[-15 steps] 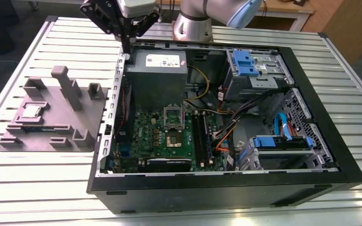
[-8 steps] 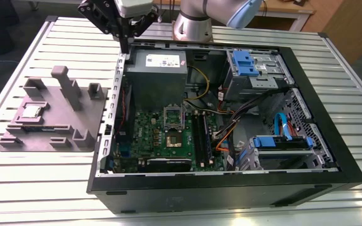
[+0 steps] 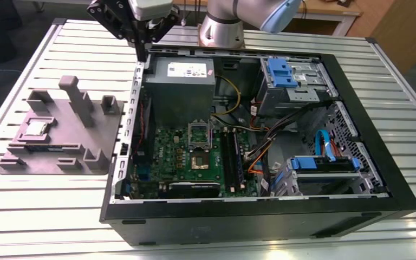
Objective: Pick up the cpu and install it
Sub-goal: 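Reach for the cpu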
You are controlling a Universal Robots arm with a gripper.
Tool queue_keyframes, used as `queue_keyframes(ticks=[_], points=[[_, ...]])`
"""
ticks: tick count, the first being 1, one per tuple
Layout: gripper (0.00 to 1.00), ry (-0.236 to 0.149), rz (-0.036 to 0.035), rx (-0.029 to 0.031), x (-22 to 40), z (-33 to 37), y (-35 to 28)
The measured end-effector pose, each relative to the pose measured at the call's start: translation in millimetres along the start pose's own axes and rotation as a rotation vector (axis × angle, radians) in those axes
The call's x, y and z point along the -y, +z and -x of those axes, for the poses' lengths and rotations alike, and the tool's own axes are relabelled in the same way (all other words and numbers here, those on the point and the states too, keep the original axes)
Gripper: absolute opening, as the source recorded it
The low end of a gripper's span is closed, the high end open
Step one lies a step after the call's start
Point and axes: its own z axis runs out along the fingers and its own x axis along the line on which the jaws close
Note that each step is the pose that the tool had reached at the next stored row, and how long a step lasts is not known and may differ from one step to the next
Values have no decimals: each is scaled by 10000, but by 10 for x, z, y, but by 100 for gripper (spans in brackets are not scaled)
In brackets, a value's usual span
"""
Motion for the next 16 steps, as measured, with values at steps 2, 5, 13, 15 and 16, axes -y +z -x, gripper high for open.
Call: queue_keyframes(ticks=[2,5,13,15,16], points=[[10,-1,-1,0,1,-11,0],[10,0,0,0,2,-30,2],[10,-1,-1,-3,4,-52,5],[10,0,-1,-4,4,-57,6],[10,0,0,-4,5,-59,6]])
